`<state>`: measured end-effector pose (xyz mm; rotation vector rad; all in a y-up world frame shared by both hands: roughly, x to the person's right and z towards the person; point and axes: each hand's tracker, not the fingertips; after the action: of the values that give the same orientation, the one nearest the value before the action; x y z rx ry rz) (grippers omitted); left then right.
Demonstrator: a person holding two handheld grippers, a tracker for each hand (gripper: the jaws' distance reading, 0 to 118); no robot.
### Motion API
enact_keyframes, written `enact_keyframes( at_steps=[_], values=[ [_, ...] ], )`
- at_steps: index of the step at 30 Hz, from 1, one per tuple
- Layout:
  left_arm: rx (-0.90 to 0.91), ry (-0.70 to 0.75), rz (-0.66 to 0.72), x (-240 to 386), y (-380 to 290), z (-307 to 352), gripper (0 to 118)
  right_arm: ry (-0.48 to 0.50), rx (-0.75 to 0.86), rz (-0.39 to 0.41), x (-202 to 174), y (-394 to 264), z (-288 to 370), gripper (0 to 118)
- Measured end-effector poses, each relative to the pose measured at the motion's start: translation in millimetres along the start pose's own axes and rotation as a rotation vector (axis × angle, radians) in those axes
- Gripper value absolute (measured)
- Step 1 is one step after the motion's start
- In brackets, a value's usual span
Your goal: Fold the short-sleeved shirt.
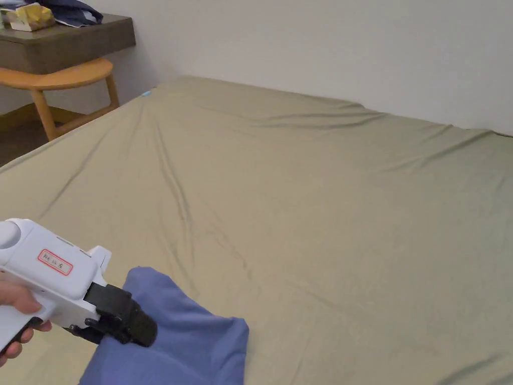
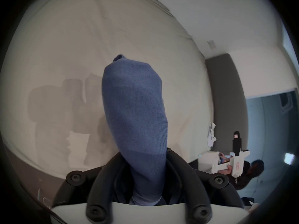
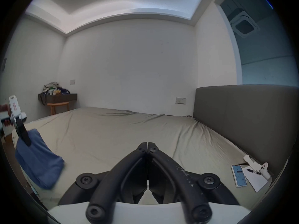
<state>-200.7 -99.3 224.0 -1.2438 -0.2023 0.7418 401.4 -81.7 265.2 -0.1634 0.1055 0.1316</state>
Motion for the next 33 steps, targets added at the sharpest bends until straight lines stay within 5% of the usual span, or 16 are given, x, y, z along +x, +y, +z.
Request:
enact_keyframes(
  at_steps=[12, 23, 26, 30, 33],
  values=[
    [0.005, 0.125, 0.169, -149.9, 60.3, 71.8, 22, 0.069, -0.020, 0.066, -77.7, 20.4, -49.6, 3],
    [0.033, 0.269, 0.311, -243.9, 88.1, 84.5, 23, 0.048, -0.047, 0.064, -91.7, 22.2, -71.9, 3],
    [0.044, 0.321, 0.283, -247.6, 84.5, 83.4, 64, 0.054, -0.053, 0.060, -91.4, 21.8, -72.4, 3],
    [0.253, 0.624, 0.129, -225.6, 66.9, 103.2, 112, 0.059, -0.046, 0.055, -86.3, 25.6, -71.5, 3],
    [0.398, 0.725, -0.016, -181.6, 50.2, 124.7, 108, 0.065, -0.037, 0.035, -79.0, 26.9, -68.2, 3]
  ],
)
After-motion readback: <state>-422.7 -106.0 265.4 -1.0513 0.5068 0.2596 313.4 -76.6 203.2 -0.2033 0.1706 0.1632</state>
